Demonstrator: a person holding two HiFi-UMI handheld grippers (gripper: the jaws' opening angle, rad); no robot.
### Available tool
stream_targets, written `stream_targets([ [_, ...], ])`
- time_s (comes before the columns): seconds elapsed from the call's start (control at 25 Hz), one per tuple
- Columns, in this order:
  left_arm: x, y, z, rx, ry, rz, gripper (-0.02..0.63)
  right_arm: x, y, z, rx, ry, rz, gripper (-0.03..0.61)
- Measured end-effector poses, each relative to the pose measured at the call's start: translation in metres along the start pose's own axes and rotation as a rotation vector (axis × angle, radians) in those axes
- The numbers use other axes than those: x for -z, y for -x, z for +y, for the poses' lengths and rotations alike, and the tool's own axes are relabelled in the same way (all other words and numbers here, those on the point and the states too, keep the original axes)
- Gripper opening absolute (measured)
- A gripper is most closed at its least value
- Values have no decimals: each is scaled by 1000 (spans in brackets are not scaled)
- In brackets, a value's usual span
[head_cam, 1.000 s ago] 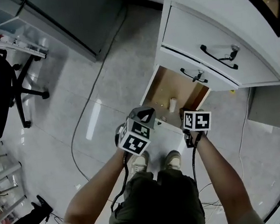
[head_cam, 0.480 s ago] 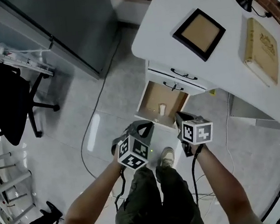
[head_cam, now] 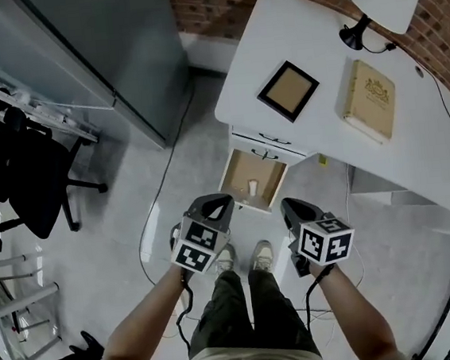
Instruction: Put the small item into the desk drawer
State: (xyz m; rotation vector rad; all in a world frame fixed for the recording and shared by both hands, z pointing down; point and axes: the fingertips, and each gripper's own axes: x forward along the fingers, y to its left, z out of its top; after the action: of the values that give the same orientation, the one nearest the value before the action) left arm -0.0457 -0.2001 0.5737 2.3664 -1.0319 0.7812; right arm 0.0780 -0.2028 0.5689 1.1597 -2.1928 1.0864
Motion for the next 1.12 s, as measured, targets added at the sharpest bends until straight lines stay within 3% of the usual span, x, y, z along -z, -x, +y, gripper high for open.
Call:
stream_targets([
  [0.2,-44,56,-9,-39,-40,-23,3,-31,64,42,-38,-12,-68,5],
  [0.36,-83,94,-34,6,-75,-74,3,-61,113,76,-45,35,-139,5],
  [0.56,-130,143,-57,4,-150,-146,3,-108,174,111,-38,107,-264,5],
  [0.76,-174,194,-70,-9,-164,-228,3,-153,232,150,-11,246,-373,5],
  [1.12,-249,285,-101,-36,-279,-403,3,-198,319,231,-40,427,-563,3],
])
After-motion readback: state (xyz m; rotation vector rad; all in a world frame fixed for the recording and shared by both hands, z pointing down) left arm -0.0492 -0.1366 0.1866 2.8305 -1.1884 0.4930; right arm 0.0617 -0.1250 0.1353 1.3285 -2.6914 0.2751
